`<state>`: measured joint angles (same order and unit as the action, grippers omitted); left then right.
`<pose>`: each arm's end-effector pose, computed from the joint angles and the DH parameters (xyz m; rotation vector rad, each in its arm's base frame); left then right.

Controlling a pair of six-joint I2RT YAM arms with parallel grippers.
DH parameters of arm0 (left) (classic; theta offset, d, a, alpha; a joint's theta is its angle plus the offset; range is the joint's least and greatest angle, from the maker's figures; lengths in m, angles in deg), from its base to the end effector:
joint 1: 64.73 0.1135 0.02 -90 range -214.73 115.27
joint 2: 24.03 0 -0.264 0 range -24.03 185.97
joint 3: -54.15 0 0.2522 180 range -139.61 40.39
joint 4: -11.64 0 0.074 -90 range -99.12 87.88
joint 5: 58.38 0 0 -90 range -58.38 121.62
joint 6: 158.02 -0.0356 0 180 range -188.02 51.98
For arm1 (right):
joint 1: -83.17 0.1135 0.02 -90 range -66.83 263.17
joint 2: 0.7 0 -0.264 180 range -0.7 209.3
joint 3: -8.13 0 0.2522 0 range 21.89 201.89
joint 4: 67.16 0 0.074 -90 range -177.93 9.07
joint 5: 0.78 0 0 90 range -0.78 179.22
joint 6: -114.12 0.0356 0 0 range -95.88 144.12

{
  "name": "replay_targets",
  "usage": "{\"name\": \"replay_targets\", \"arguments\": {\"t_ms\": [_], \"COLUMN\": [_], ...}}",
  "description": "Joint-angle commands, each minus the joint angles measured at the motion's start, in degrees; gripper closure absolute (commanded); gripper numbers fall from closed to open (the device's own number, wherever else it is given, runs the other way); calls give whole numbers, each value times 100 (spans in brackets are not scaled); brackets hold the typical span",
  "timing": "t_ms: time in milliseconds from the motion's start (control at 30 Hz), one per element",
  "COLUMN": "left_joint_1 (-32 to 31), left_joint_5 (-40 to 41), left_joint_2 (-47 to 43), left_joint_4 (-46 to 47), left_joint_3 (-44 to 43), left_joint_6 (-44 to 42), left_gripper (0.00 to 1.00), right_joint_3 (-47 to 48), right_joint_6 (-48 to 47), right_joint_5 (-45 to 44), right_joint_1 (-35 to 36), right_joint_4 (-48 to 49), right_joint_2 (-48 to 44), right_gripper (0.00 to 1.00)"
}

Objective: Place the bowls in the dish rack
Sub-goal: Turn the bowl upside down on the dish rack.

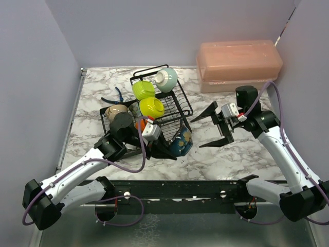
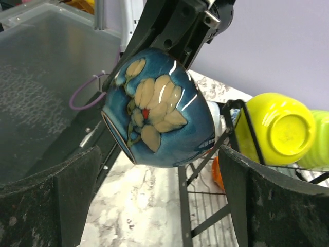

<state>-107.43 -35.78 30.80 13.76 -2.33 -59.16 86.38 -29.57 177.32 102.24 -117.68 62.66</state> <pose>0.1302 -0.1649 0.3423 1.4108 1.0871 -1.5450 0.1835 0.1011 0.3705 -1.5372 0.7900 1.1930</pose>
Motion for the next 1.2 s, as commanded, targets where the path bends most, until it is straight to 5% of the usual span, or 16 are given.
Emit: {"name": "replay_targets", "arguments": {"t_ms": [0, 100, 300, 367, 767, 1167], "left_joint_1": [-566, -954, -1669, -1862, -2899, -3192], "left_joint_5": [1193, 1663, 2530, 2752, 3596, 3541], "left_joint_2": [-189, -124, 185, 302, 1059, 1248], "left_joint_4": [-2519, -3011, -3619, -3979, -5096, -5461], "left_joint_3": [-135, -45, -3, -31, -297, -709], "left_joint_6": [-2933, -3417, -4365, -4811, -6963, -7300], "left_gripper": [100, 100, 100, 100, 100, 100], "right_joint_3": [-88, -384, -1620, -1882, -2410, -2795], "right_joint_6": [-1422, -1462, 2809, 3260, 1625, 1010], "right_joint_5": [28, -48, -1432, -1696, -1740, -2813], "right_joint_1": [33, 38, 131, 139, 1174, 3096], "right_joint_4": [-1924, -2002, 1252, 1587, 821, 1300], "right_joint_2": [-84, -271, -1127, -1404, -1811, -1068], "right_gripper": [0, 0, 0, 0, 0, 4]}}
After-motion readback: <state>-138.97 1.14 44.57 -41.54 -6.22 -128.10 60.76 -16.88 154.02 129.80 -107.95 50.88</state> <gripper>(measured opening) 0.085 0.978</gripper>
